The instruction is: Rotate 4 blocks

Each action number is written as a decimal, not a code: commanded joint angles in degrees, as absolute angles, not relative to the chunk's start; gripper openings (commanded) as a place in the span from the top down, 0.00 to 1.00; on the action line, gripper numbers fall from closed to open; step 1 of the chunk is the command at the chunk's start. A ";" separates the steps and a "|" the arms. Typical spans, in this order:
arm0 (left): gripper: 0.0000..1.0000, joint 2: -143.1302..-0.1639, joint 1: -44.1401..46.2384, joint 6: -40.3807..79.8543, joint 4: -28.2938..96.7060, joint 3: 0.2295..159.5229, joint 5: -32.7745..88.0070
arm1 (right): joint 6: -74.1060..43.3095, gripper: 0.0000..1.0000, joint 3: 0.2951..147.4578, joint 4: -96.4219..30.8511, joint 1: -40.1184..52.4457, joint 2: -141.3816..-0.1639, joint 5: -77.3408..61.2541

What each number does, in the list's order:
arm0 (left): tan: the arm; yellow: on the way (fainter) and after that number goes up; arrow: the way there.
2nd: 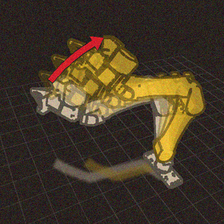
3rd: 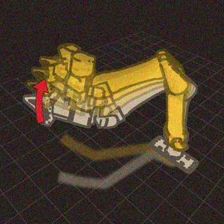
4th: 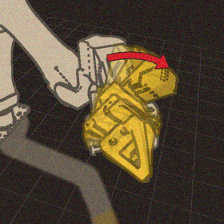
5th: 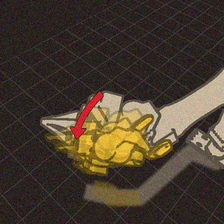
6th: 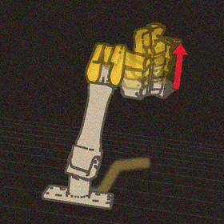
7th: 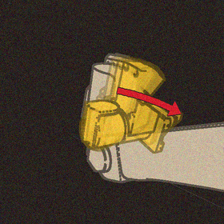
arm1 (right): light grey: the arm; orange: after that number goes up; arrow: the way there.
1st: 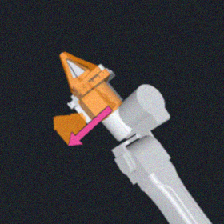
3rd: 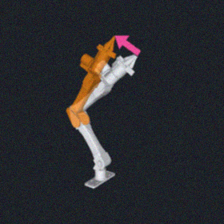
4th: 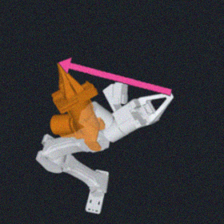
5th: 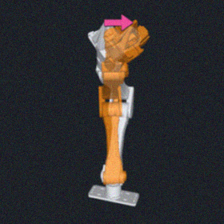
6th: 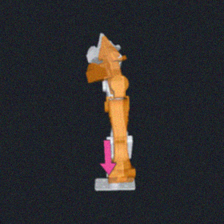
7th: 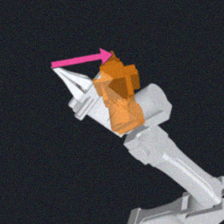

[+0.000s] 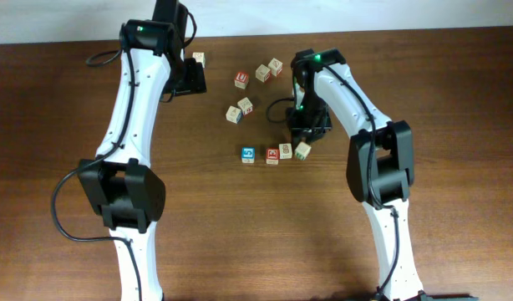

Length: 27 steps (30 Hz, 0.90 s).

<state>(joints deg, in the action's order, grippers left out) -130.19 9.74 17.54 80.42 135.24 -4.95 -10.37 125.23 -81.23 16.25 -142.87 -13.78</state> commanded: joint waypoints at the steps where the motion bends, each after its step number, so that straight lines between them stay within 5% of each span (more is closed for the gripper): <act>1: 0.20 -130.19 9.69 16.88 80.68 136.00 -5.45 | -9.87 0.90 126.56 -81.28 16.08 -140.70 -16.82; 13: 0.28 -130.19 9.87 15.14 83.35 136.00 -5.39 | -14.46 0.95 140.49 -91.00 13.52 -122.69 -7.18; 17: 0.43 -130.04 10.15 17.34 85.08 136.25 -5.45 | -14.41 0.95 140.46 -97.36 14.13 -121.71 -6.72; 27: 0.39 -118.63 10.26 26.33 96.71 140.49 -16.45 | -23.05 0.96 130.65 -96.75 20.62 -104.64 10.02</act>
